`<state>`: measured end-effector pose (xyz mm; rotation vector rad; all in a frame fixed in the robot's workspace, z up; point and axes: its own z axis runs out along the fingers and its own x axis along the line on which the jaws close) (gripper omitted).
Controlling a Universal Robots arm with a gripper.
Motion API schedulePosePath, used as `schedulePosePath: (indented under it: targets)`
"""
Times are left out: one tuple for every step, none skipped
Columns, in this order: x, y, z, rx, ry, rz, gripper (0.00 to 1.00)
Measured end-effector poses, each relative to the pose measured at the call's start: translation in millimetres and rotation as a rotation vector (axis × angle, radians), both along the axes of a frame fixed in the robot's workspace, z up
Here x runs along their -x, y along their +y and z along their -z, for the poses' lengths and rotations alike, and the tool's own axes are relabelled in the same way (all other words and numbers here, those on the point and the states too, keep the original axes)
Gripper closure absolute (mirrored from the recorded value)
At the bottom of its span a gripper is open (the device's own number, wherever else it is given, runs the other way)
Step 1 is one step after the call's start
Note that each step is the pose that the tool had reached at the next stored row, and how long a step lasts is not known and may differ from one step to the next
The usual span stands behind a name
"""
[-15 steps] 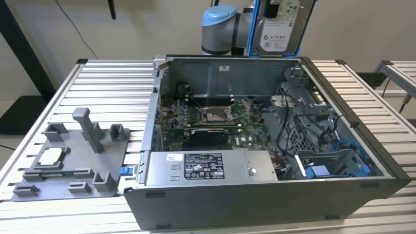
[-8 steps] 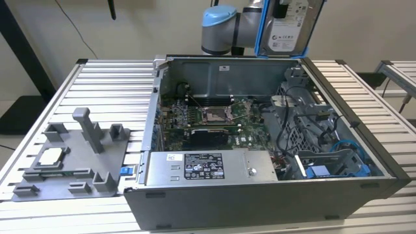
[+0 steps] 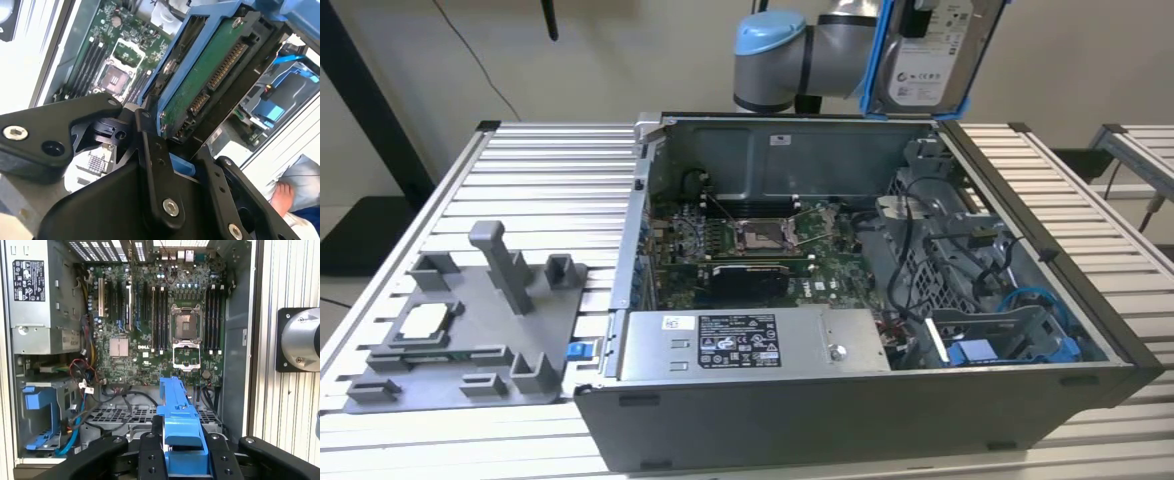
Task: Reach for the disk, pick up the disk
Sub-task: 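Pick up the disk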
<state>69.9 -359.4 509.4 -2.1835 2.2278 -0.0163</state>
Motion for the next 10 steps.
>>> schedulePosePath:
  targets:
    - [-2.4, 0.0, 0.0, 0.0000, 0.0000, 0.000, 1.00]
    - [-4.6, 0.0, 0.0, 0.0001, 0.0000, 0.000, 1.00]
    - [-6.6, 0.0, 0.0, 0.0000, 0.0000, 0.000, 1.00]
    - [-8.3, 0.0, 0.1, -0.0001, 0.0000, 0.000, 1.00]
    - [-9.6, 0.0, 0.1, -0.0002, 0.0000, 0.000, 1.00]
    - [-10.0, 0.1, 0.0, 0.0000, -0.0001, 0.000, 1.00]
    - [-10.0, 0.1, 0.0, 0.0001, 0.0000, 0.000, 1.00]
    - [-10.0, 0.1, -0.1, 0.0002, 0.0000, 0.000, 1.00]
    - [-10.2, 0.0, 0.0, 0.0001, 0.0000, 0.000, 1.00]
    - [-10.3, 0.0, 0.0, -0.0001, 0.0000, 0.000, 1.00]
